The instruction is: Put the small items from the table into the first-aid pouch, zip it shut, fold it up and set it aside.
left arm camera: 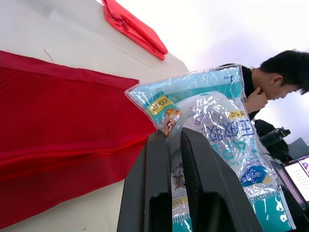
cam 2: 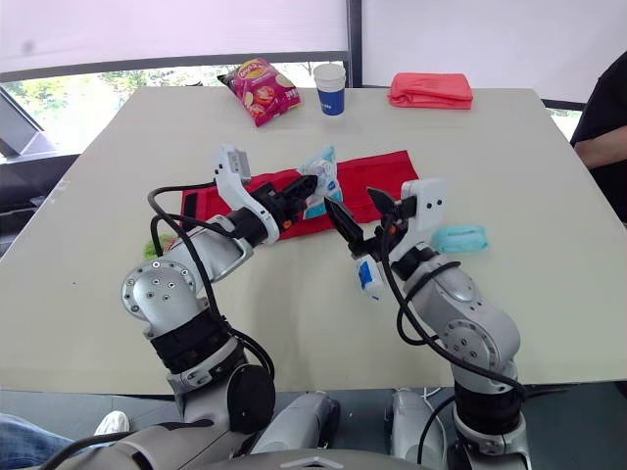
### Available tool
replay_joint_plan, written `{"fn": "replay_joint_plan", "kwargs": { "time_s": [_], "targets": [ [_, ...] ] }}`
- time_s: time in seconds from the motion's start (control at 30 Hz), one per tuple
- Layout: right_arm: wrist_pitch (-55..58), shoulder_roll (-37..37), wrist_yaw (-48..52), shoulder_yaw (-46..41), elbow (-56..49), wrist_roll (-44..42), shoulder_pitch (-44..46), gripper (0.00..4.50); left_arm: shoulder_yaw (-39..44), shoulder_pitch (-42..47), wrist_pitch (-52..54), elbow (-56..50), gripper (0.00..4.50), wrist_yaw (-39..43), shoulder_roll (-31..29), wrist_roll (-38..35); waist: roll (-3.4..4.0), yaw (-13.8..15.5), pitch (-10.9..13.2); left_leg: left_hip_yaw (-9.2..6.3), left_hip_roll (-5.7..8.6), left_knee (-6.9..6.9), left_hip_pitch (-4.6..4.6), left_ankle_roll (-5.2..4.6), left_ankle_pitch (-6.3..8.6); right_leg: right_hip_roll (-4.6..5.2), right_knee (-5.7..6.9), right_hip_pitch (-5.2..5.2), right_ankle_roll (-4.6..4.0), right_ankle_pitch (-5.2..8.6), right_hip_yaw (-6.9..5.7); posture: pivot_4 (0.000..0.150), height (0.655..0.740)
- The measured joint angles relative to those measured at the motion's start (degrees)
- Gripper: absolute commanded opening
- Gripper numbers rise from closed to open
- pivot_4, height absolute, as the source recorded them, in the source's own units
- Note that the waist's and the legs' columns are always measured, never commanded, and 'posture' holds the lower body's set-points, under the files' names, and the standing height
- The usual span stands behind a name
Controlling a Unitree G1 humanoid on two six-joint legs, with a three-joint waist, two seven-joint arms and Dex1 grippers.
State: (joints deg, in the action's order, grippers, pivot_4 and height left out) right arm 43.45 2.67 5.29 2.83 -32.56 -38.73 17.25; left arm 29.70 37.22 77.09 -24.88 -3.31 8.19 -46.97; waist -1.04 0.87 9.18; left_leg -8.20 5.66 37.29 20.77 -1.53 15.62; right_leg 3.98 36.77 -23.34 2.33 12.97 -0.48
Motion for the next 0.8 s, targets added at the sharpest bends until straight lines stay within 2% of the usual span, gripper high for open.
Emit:
{"fn": "replay_joint_plan", "kwargs": {
  "time_s": [0.3,0.4,0.47,0.63,0.67,0.8],
  "targets": [
    [-1.04,-1.62,-0.6,-0.34,3.24,0.28,1.94,4.5,-2.82,-0.05,-5.06,1.85,0.04,-4.52,-0.02,-8.63,0.0,-0.12,0.0,0.04,-0.05,-0.06,0.01,-0.13,-0.08,-0.08,0.0,-0.07,-0.19,-0.12,0.05,0.15,0.7395],
    [-2.3,-2.07,-0.2,-0.36,4.39,0.76,2.2,3.58,-5.02,-2.41,-5.93,1.81,0.0,-5.45,0.1,-11.81,0.0,-0.16,0.0,0.13,-0.05,-0.07,0.0,-0.13,-0.08,-0.09,0.0,-0.09,-0.19,-0.12,0.14,0.15,0.7395],
    [-2.87,-2.09,-0.08,-0.39,4.63,1.23,2.2,2.49,-5.55,-3.66,-6.59,1.82,0.0,-5.88,0.39,-12.82,0.01,-0.14,0.0,0.14,-0.05,-0.07,0.0,-0.13,-0.08,-0.14,0.0,-0.1,-0.2,-0.13,0.16,0.15,0.7395],
    [-4.38,-2.69,0.85,0.13,4.71,1.92,2.76,0.19,-7.06,-4.41,-8.3,1.89,0.0,-6.93,-0.18,-14.43,0.0,-0.15,0.0,0.15,-0.11,-0.06,0.0,-0.11,-0.09,-0.17,0.0,-0.1,-0.21,-0.13,0.16,0.15,0.7395],
    [-4.58,-2.66,0.87,0.13,4.73,1.99,2.77,0.06,-7.23,-4.46,-8.52,1.89,0.0,-7.0,-0.33,-14.68,0.0,-0.14,0.0,0.15,-0.11,-0.06,0.0,-0.11,-0.09,-0.18,0.0,-0.1,-0.21,-0.13,0.16,0.15,0.7395],
    [-5.02,-2.61,1.6,0.17,4.88,2.2,2.77,0.06,-8.01,-4.99,-9.55,1.89,0.0,-7.67,-1.35,-16.34,0.01,-0.14,0.0,0.15,-0.11,-0.07,0.0,-0.12,-0.09,-0.19,-0.01,-0.11,-0.23,-0.15,0.17,0.15,0.7395]
  ]
}}
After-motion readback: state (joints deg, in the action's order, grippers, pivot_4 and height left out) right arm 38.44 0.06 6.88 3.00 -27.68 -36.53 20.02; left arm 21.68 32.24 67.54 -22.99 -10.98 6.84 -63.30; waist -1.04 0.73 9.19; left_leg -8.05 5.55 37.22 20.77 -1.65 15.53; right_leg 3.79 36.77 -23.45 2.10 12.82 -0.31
